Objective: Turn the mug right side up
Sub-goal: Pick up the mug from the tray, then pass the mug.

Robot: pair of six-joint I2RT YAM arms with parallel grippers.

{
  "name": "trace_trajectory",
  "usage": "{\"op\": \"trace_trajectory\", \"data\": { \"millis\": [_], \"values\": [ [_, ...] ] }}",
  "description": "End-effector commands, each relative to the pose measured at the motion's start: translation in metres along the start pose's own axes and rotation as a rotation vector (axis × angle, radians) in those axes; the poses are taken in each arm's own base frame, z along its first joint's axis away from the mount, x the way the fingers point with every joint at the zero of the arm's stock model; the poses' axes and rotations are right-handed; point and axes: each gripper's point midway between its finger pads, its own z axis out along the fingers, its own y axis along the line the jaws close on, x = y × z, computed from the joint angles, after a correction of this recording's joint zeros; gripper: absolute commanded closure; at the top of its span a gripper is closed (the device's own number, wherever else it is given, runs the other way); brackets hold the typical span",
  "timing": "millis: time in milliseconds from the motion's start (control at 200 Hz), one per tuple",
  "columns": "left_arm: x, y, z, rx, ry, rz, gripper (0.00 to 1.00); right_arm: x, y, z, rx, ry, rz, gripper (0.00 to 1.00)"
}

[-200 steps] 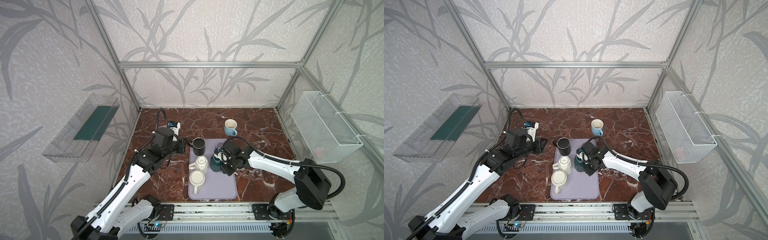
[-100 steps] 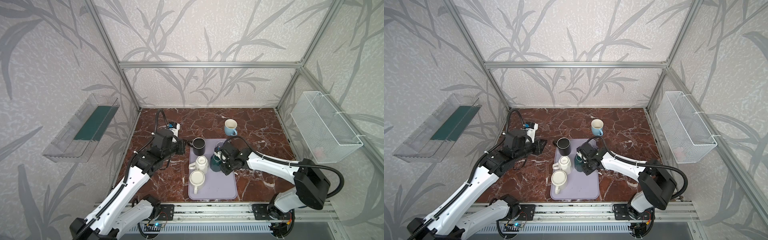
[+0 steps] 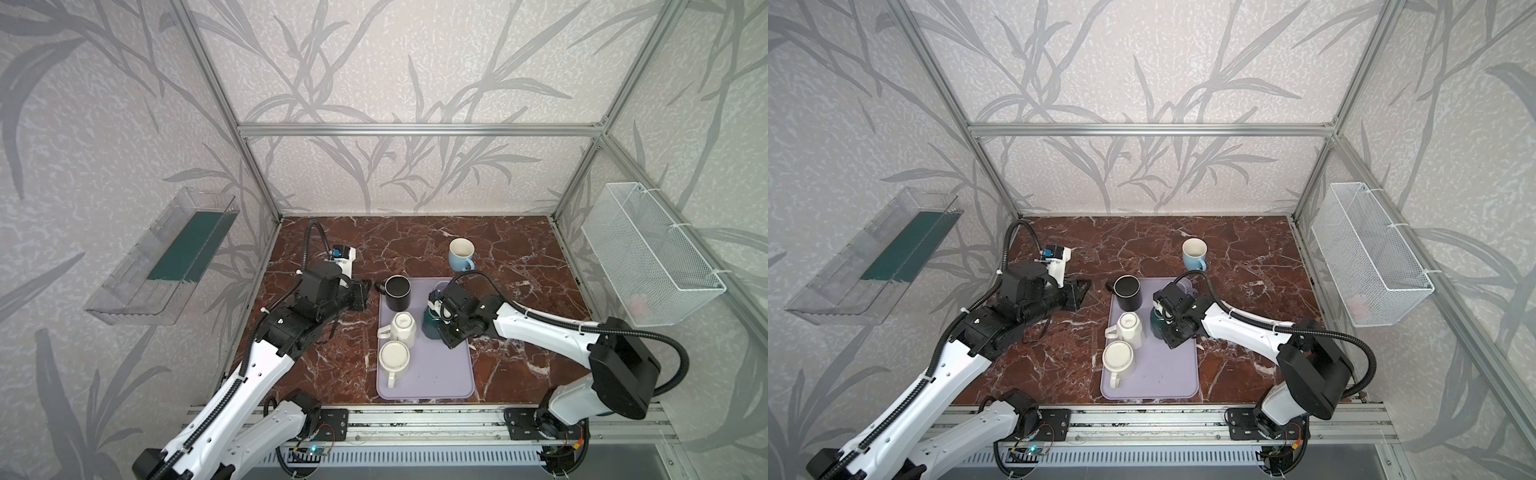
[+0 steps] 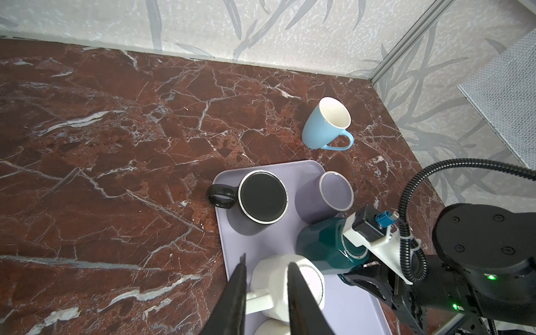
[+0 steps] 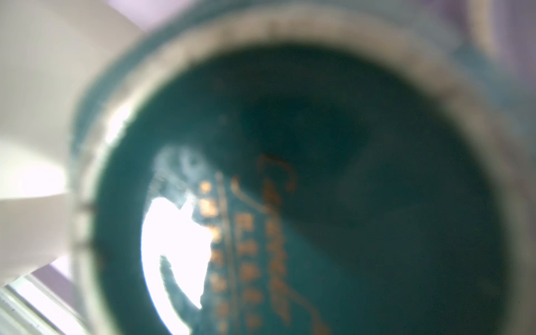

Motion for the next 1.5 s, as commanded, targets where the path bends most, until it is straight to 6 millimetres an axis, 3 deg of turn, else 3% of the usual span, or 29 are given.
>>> {"op": "trace_trajectory", "data": {
  "millis": [0,205,375,695,1234,1494],
  "values": [
    [0.006,0.006,-0.002,-0.025,0.010,-0.016,0.73,-0.037,0.018,-0.045,-0.098,-0.173,-0.016,1.00],
    [0.004,0.003,-0.004,-0.009,-0.004,-0.026,0.73,-0.057,0.021,-0.089,-0.243,-0.335,0.041,1.00],
    [-0.002,-0.008,-0.005,0.054,-0.034,-0.063,0.73,-0.078,0.012,-0.124,-0.391,-0.531,0.158,1.00],
    [-0.013,-0.039,0.000,0.235,-0.075,-0.181,0.73,-0.120,0.005,-0.167,-0.601,-0.768,0.263,1.00],
    [-0.016,-0.074,0.003,0.422,-0.069,-0.248,0.73,-0.163,-0.001,-0.199,-0.768,-0.887,0.377,1.00],
    [-0.007,-0.090,0.011,0.425,0.019,-0.112,0.72,-0.183,-0.012,-0.210,-0.771,-0.884,0.521,1.00]
  ]
}}
